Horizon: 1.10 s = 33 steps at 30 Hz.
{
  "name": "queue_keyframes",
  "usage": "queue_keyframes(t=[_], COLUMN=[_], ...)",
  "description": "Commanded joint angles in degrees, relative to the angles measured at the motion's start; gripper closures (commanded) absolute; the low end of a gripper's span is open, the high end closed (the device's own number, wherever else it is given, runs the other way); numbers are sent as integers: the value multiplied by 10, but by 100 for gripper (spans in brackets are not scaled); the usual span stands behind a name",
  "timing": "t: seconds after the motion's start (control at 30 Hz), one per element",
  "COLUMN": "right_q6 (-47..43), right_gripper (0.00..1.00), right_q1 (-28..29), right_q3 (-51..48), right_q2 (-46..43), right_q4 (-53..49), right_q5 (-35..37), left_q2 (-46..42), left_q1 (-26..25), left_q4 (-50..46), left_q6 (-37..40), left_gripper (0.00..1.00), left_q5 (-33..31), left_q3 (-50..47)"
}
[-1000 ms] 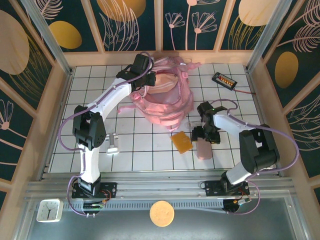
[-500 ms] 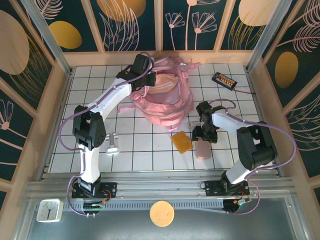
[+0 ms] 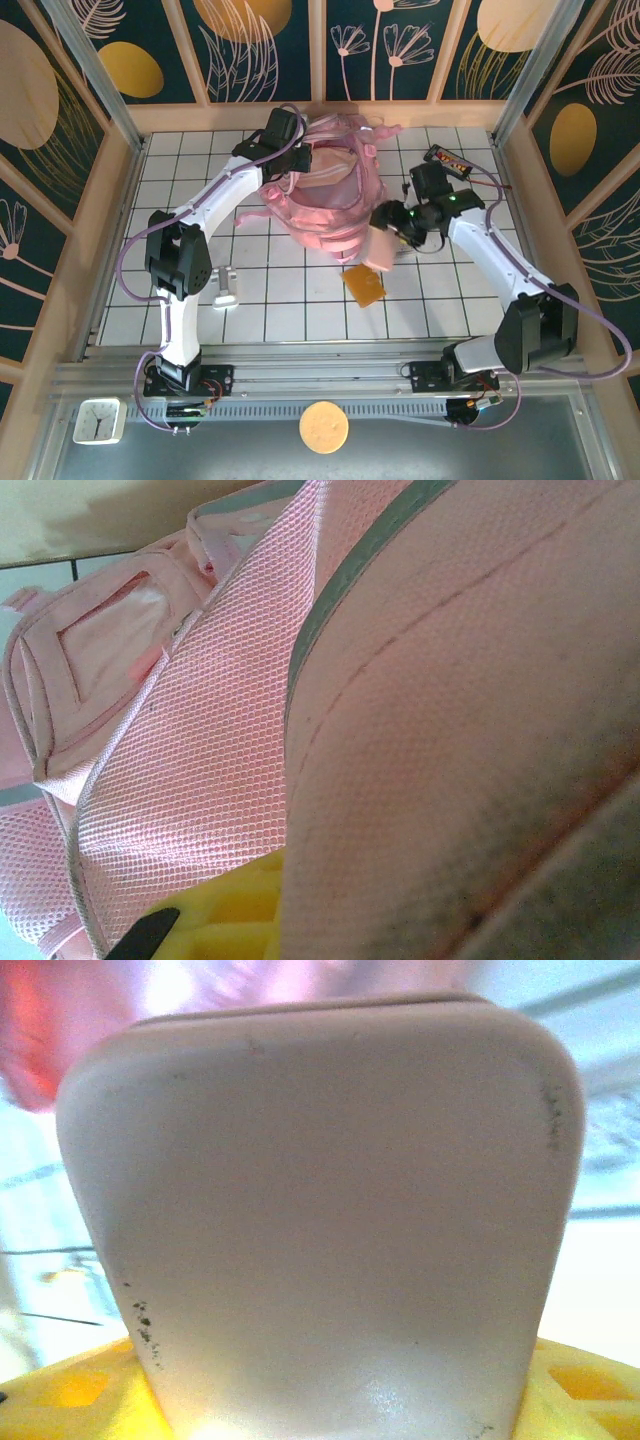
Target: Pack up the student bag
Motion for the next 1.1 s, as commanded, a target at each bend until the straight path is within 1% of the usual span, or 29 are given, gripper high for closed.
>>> queue_keyframes(t=[0.0, 0.1, 0.2, 0.27, 0.33, 0.43, 0.53, 0.6, 0.67, 0.73, 0.77, 0.83, 0.87, 0.93, 1.07], right_q6=[141, 230, 265, 281, 315, 372, 369, 346, 323, 307, 297, 271, 252, 226, 193], right_gripper=[33, 33, 33, 33, 34, 34, 31, 28, 25, 22, 18, 6, 3, 2, 2], right_q1=[-2, -2, -3, -2, -1, 11, 36, 53, 59, 58, 56, 52, 51, 46, 37], right_q3=[29, 62, 126, 166, 182, 218, 288, 336, 358, 351, 344, 339, 337, 329, 301], right_q2=[60, 133, 213, 268, 316, 386, 442, 471, 485, 482, 477, 469, 463, 447, 402], right_q4=[209, 345, 396, 409, 466, 522, 501, 458, 419, 396, 384, 357, 339, 316, 300], right_q5=[-94, -100, -77, -59, -55, -56, -63, -75, -85, -96, -100, -110, -112, -107, -111], left_q2=[-51, -63, -75, -81, -88, -94, -91, -88, -82, -78, -76, -76, -75, -71, -72], left_q1=[-1, -1, -2, -2, -2, -2, -2, -2, -2, -1, -1, -2, -2, -1, 0], left_q4=[50, 61, 73, 82, 89, 94, 101, 111, 115, 118, 121, 125, 127, 127, 127], left_q6=[-38, -57, -75, -85, -94, -102, -116, -126, -132, -135, -135, -135, -136, -136, -132], left_gripper=[100, 100, 100, 100, 100, 100, 100, 100, 100, 100, 100, 100, 100, 100, 100], left_q5=[58, 78, 93, 101, 105, 105, 109, 112, 113, 112, 109, 108, 108, 107, 101], left_q3=[1, -12, -31, -45, -55, -62, -64, -64, -62, -60, -60, -65, -65, -66, -71])
